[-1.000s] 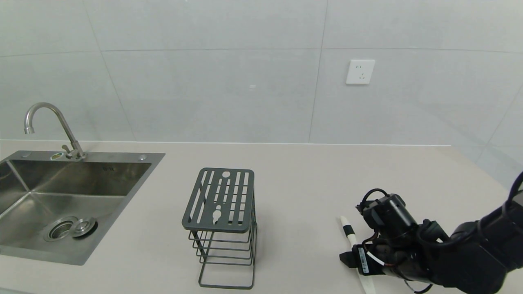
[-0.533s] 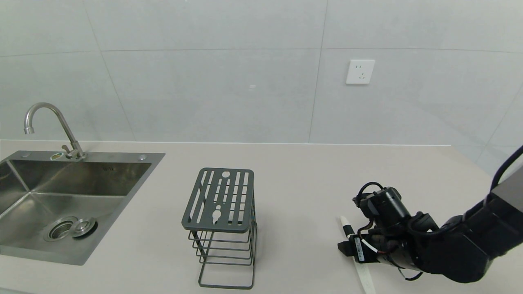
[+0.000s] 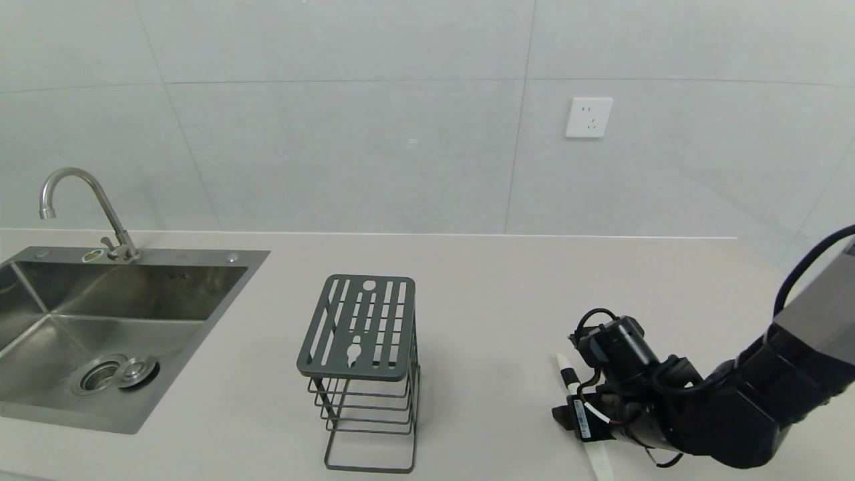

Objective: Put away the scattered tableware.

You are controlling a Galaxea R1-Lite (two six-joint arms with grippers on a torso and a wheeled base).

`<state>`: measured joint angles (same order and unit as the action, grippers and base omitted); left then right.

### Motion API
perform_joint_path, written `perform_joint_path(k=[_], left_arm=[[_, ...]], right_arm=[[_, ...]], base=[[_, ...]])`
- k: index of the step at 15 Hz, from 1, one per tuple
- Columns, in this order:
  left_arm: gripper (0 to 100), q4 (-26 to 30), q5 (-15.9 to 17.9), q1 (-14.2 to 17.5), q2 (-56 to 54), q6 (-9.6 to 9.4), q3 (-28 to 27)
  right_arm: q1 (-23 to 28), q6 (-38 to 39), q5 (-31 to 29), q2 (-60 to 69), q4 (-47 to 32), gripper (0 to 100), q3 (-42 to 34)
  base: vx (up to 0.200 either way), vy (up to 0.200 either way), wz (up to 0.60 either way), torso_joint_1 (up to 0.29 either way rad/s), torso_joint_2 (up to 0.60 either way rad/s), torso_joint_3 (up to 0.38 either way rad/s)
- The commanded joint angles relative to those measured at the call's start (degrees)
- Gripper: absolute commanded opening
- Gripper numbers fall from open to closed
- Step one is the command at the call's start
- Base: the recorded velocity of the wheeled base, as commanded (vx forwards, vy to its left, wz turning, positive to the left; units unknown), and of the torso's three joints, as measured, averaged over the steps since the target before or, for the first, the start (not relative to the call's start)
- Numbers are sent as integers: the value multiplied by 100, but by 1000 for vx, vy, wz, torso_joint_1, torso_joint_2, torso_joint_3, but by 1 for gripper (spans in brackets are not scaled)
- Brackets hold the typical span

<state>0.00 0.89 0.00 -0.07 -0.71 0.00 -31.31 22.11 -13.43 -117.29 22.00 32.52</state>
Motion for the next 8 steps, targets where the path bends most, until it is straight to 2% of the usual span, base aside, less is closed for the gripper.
perform_joint_path(k=[1, 4, 8], left_arm=[[100, 0, -1, 0, 7, 0, 0], [100, 0, -1, 0, 7, 0, 0], [100, 0, -1, 0, 7, 0, 0]], right_arm=[[-113, 39, 7, -119, -21, 0, -106], [-165, 39, 7, -321, -21, 0, -88], [-69, -14, 16, 118, -21, 0, 272]], base=[[0, 0, 0, 0, 0, 0], [0, 0, 0, 0, 0, 0], [0, 0, 0, 0, 0, 0]])
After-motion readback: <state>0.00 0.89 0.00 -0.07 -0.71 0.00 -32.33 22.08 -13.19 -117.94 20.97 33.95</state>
